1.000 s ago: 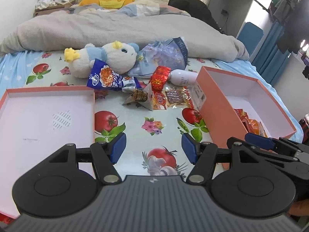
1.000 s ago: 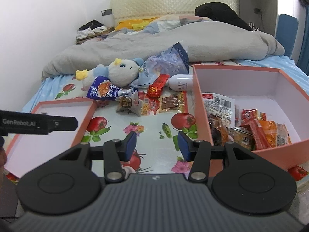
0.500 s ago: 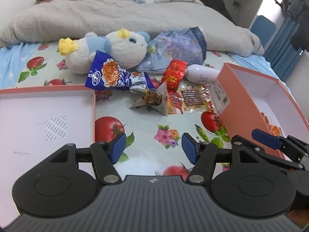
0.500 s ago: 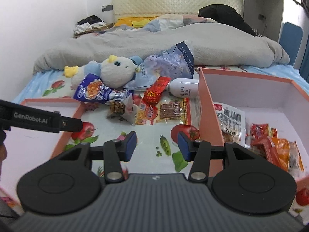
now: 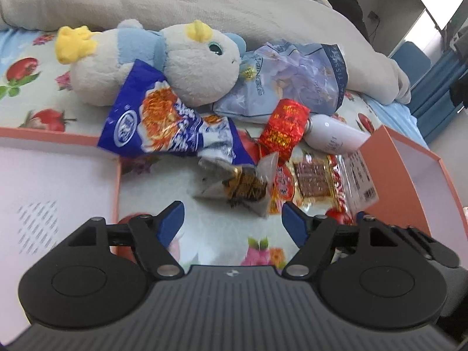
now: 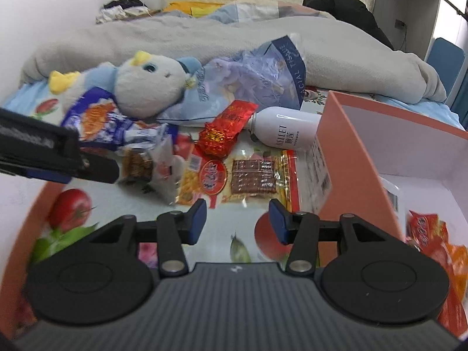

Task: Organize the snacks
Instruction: 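Move both open grippers back down over the snack pile on the sheet, then grasp the brown jerky packet with the right gripper while the left grasps the dark wrapped snack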

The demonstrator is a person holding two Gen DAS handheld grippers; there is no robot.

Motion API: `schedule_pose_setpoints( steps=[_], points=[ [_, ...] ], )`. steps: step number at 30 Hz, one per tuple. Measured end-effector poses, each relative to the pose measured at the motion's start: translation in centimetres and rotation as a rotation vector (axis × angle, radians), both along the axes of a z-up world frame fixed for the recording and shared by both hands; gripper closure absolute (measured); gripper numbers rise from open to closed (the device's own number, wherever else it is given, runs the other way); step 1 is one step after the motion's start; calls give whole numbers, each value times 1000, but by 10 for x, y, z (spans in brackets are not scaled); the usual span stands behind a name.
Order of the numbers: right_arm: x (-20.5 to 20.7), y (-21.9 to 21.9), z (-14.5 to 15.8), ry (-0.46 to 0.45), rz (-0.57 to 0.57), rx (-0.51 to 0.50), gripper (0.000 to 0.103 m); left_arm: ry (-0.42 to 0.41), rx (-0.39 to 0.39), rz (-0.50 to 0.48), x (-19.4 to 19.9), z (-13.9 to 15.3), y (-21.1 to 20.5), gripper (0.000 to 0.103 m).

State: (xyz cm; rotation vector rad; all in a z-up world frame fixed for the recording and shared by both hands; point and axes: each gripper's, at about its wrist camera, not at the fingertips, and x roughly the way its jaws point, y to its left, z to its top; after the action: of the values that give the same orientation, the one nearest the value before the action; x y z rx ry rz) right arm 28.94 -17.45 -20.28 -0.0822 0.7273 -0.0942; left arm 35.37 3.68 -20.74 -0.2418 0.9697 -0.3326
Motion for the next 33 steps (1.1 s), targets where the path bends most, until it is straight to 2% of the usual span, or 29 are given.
schedule_pose_setpoints(
  steps=[3, 6, 10, 15, 16, 19, 20, 22, 24, 26, 30, 33],
  points=[
    [20, -3, -10, 15, -17, 3, 53, 7, -13, -8, 14, -10, -1, 25],
    [38, -8, -15, 21, -19, 7, 41, -15, -52, -24, 22, -13, 0, 25],
    [58, -13, -18, 4, -38, 0, 25, -26, -62, -28, 33, -20, 1, 25],
    [79, -14, -33, 37, -30, -23, 25, -21, -70, -54, 43, -29, 0, 27],
    [82, -16, -36, 53, -30, -10, 25, -21, -64, -57, 44, -30, -1, 26],
    [87, -31, -40, 70, -59, 114, 25, -9, -71, -64, 47, -36, -2, 27],
    [88, -32, -39, 71, -63, 123, 25, -7, -71, -66, 47, -37, -3, 27],
    [89, -31, -37, 73, -62, 123, 22, -4, -65, -67, 48, -39, -4, 34],
    [90, -31, -35, 77, -65, 125, 22, -10, -51, -68, 47, -39, -6, 35],
    [91, -31, -32, 85, -53, 117, 23, -21, -41, -78, 45, -38, -9, 44],
    [96, -31, -26, 111, -33, 109, 24, -31, -14, -74, 42, -36, -13, 53],
    [94, -29, -22, 125, -16, 111, 24, -34, 2, -72, 37, -31, -15, 67]
  ],
)
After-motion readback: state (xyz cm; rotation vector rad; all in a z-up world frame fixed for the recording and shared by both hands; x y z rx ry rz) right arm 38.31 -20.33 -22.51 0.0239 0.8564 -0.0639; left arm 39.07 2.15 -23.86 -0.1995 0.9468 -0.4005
